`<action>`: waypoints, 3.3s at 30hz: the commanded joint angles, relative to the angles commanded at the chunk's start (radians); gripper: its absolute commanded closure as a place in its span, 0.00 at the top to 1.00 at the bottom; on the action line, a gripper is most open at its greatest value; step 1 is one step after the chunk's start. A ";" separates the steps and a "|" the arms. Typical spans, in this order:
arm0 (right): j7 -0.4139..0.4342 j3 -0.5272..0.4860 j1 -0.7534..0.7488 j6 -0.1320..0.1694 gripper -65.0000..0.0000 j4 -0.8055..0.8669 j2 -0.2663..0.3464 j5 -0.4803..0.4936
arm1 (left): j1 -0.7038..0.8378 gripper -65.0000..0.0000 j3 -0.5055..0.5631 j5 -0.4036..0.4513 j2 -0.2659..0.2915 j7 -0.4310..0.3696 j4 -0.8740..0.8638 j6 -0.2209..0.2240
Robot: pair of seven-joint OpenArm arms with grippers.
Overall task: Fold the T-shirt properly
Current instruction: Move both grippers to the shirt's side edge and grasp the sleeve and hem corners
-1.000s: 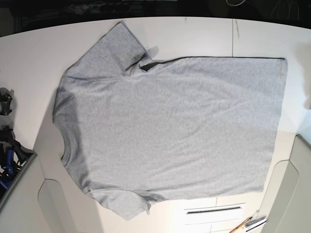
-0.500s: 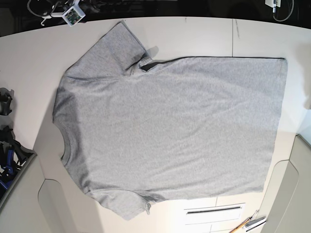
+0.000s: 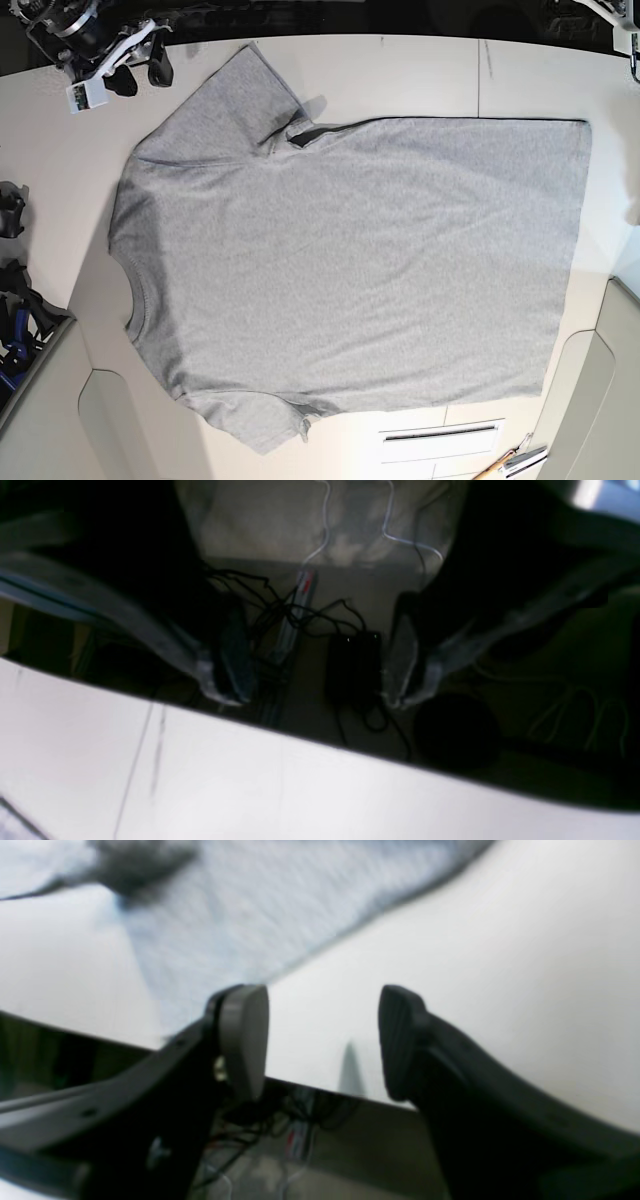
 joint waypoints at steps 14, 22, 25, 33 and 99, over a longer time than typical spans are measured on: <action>-0.011 -0.041 0.073 0.064 0.53 -0.086 -0.003 0.056 | -0.150 0.72 -0.054 -0.012 -0.102 -0.002 -0.031 0.000; -0.011 -0.048 0.074 0.070 0.53 -0.087 -0.089 0.063 | -0.344 0.72 -0.043 -0.013 -0.183 -0.002 -0.270 0.000; -0.011 -0.056 0.078 0.071 0.53 -0.088 -0.100 0.079 | -0.393 0.72 -0.014 -0.019 -0.207 -0.002 -0.347 0.000; -0.011 -0.080 0.092 0.070 0.53 -0.089 -0.102 0.074 | -0.463 0.72 0.092 -0.023 -0.211 0.001 -0.437 0.000; -0.153 0.035 0.125 0.156 0.00 0.160 -0.194 0.080 | -0.541 0.00 0.104 0.026 -0.213 0.016 -0.282 0.000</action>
